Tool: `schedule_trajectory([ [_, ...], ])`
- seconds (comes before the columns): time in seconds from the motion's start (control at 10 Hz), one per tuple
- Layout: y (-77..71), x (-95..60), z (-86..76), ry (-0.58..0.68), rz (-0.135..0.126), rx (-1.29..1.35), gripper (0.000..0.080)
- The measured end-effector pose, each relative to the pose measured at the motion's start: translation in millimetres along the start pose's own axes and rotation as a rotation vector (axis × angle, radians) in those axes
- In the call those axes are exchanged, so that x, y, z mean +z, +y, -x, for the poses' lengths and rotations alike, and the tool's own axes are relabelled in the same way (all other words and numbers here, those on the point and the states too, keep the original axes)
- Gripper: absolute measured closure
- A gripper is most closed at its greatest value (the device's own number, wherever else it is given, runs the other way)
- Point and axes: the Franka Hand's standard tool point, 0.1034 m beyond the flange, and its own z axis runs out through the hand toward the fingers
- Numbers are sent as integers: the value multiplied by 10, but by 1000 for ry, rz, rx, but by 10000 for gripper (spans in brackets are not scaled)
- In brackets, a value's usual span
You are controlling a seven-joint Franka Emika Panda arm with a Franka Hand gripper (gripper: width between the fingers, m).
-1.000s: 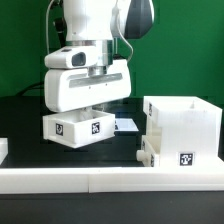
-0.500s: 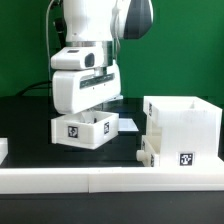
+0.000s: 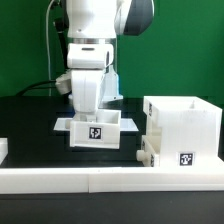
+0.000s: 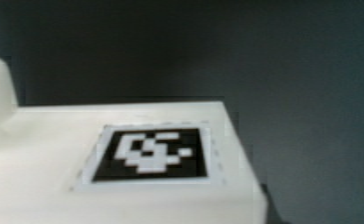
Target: Assemble drawer
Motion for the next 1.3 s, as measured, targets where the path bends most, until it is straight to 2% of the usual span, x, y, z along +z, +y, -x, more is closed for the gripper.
schedule_trajectory([
  [0.1,9,0,4,-1,-5,-11,758],
  [0.3,168,-35,-35,-1,-13,-35,758],
  [0.5,325,-78,-119,3,-11,-46,758],
  [0.6,397,-116,-176,3,2,-52,758],
  [0.7,421,-150,-215,5,15,-58,758],
  [0.9,401,-121,-192,5,9,-54,758],
  [1.0,410,-118,-195,6,19,-54,758],
  [1.2,406,-85,-189,7,12,-71,758],
  [1.3,445,-92,-233,10,14,-77,758],
])
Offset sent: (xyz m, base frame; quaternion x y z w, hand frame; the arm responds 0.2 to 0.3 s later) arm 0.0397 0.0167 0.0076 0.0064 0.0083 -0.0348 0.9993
